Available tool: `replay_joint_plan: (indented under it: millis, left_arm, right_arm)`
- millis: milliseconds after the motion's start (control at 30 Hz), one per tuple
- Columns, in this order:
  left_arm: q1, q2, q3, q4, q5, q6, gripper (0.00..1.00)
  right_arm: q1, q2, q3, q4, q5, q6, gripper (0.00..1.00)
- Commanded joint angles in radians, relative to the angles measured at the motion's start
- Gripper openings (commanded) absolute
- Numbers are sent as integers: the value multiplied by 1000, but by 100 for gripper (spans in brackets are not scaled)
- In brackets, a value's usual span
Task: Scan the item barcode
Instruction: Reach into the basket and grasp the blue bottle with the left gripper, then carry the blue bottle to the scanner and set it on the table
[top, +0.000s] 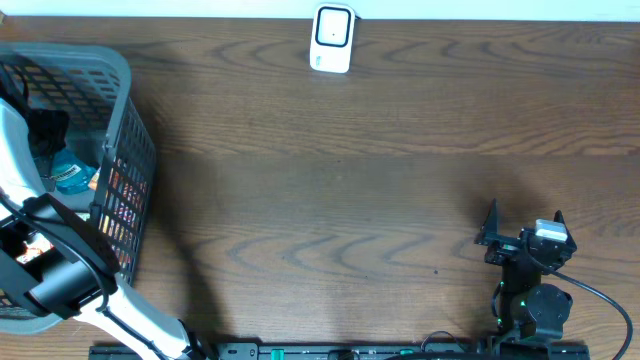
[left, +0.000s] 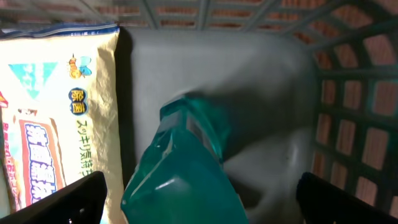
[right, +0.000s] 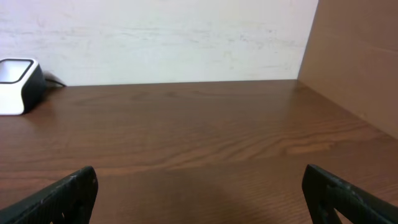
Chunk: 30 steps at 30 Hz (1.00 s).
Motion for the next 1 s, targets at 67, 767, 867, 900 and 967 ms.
replay_joint_plan:
  millis: [67,767,867,900,967]
  left_arm:
    - [5,26,1,-3,5,-9,53]
    - [11,-596,3,102,11,8,19]
    - [5,-722,3,117,88,-28,19]
    - [0,-753,3,122,126,-34,19]
    - [-26,-809,3,140,228,-36,19]
  right_arm:
    - [-6,-5,-5,-1,-2,-8,99]
    - [-6,-5,-5,-1,-2,-8,99]
    - [-6,-5,-5,-1,-2,-8,99]
    - [-6,-5,-5,-1,-2,-8,99]
    - [-6,-5,-5,-1,-2,-8,99]
